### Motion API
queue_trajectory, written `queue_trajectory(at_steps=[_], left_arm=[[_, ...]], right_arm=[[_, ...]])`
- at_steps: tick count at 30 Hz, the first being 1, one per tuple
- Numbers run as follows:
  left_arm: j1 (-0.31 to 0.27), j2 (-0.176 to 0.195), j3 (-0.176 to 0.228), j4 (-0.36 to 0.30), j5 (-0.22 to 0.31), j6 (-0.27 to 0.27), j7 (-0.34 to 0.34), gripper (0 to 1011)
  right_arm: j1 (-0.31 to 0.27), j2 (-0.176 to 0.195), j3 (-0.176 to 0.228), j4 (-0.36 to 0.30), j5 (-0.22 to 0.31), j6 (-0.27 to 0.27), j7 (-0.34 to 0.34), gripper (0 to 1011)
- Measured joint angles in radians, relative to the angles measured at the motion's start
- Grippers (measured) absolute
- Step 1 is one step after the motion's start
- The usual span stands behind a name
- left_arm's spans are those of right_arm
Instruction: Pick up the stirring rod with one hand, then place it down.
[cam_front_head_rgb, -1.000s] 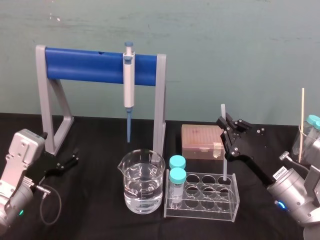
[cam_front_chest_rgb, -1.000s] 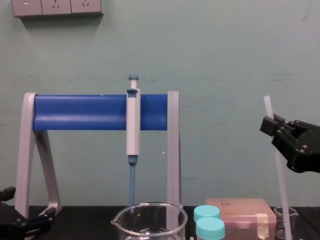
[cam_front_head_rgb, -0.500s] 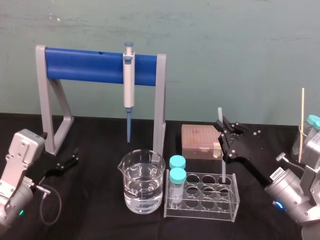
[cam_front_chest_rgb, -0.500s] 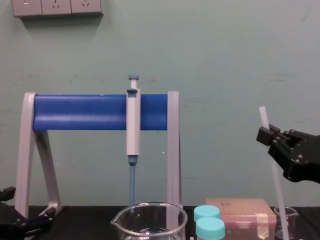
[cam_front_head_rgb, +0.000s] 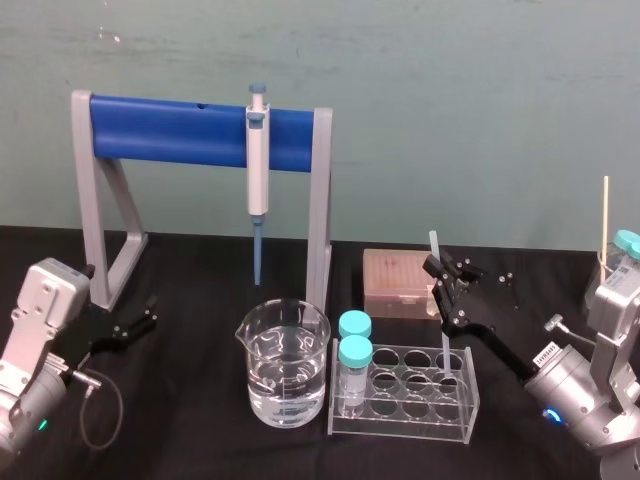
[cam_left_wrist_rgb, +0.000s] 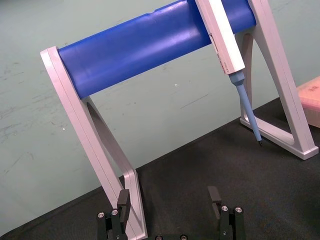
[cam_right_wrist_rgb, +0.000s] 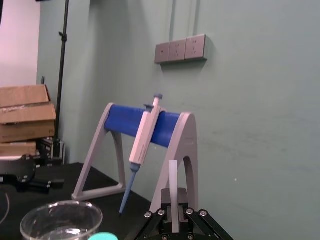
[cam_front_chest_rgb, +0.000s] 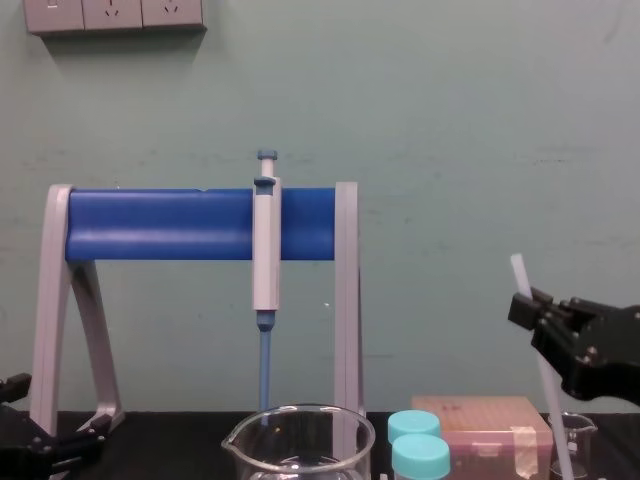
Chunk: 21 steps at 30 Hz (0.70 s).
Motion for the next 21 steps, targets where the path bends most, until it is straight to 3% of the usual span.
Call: queue_trajectory(at_steps=[21], left_arm=[[0.0, 0.0, 0.0, 0.0, 0.0, 0.0, 0.0, 1000]], right_arm=[[0.023, 0.003, -0.026, 0.059, -0.015, 0.005, 0.018, 70]])
